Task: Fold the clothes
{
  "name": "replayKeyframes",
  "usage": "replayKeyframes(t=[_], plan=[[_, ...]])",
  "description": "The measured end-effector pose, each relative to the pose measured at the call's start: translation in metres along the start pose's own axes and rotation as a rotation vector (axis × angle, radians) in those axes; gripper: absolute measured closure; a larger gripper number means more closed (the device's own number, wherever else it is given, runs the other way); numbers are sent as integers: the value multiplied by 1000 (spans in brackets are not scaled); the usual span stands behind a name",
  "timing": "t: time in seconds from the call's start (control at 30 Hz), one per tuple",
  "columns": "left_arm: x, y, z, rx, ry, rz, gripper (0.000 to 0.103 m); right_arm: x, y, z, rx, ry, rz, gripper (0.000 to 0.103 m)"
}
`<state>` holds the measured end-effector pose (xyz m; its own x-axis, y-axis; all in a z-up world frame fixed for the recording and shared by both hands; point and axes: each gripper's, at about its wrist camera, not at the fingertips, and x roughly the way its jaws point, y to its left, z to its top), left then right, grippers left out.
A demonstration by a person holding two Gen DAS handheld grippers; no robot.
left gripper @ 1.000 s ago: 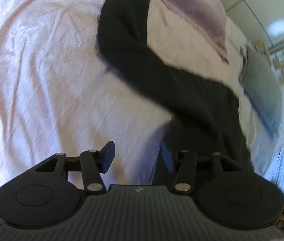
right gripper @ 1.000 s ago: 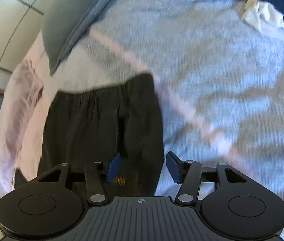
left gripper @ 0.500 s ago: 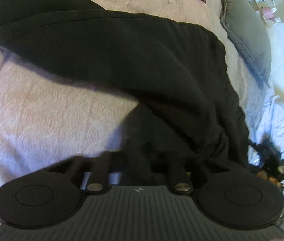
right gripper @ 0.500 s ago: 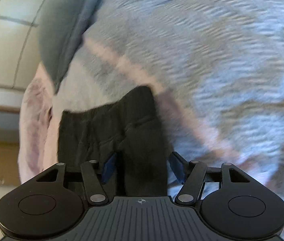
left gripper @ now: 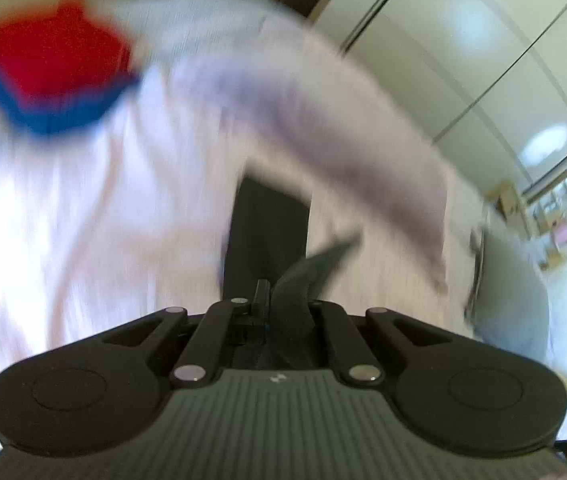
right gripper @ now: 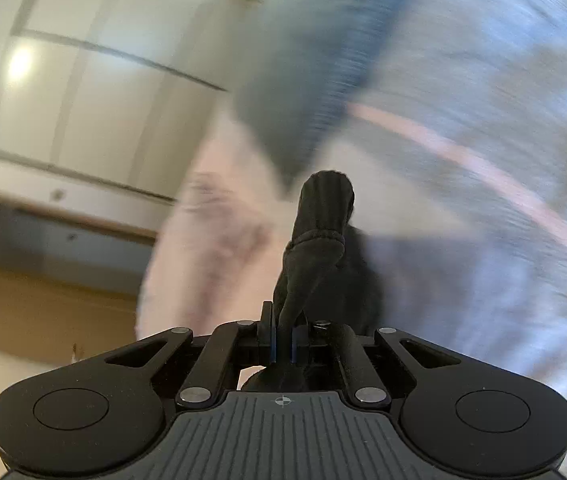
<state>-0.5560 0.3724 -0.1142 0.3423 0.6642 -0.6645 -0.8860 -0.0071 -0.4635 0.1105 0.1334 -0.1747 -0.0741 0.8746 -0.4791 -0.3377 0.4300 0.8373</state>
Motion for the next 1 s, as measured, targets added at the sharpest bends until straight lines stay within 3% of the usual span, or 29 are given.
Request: replayKeyframes(t=[0.07,0.17,0.23,0.33,0.4,0.47,0.57,0.63,0.73,0.8,0.87,1.0], plan=[[-19,-10,34,10,-100,-47,100,-5,41,-8,-33,-99,86,98],[-59,-6,53,4,-240,-116,98,-29,83,-23,-39,-222,226,98],[-86,-2,65,0,-334,-161,97,-58,103,-45,-115,-308,294,98],[-95,39,35,-74,-305,-148,94,-102,96,-88,-192,-399,305,98],[-81,76,-6,-131,-208,-92,85,-123,60,-125,-139,-413,206,98],[-71,99,-29,-149,-139,-31,85,-135,9,-163,-47,-396,-3,98],[-56,132,-60,-171,-39,60,92,-135,-79,-206,191,-251,-370,79],[-45,154,-81,-186,27,121,94,-139,-118,-227,270,-178,-545,74],[-30,187,-112,-208,128,212,93,-145,-138,-235,274,-170,-582,66],[-20,209,-133,-222,195,272,77,-144,-146,-232,275,-172,-561,52],[-7,216,-136,-262,195,283,70,-137,-153,-224,279,-185,-519,48],[21,227,-140,-345,186,298,69,-128,-166,-211,278,-210,-466,46]])
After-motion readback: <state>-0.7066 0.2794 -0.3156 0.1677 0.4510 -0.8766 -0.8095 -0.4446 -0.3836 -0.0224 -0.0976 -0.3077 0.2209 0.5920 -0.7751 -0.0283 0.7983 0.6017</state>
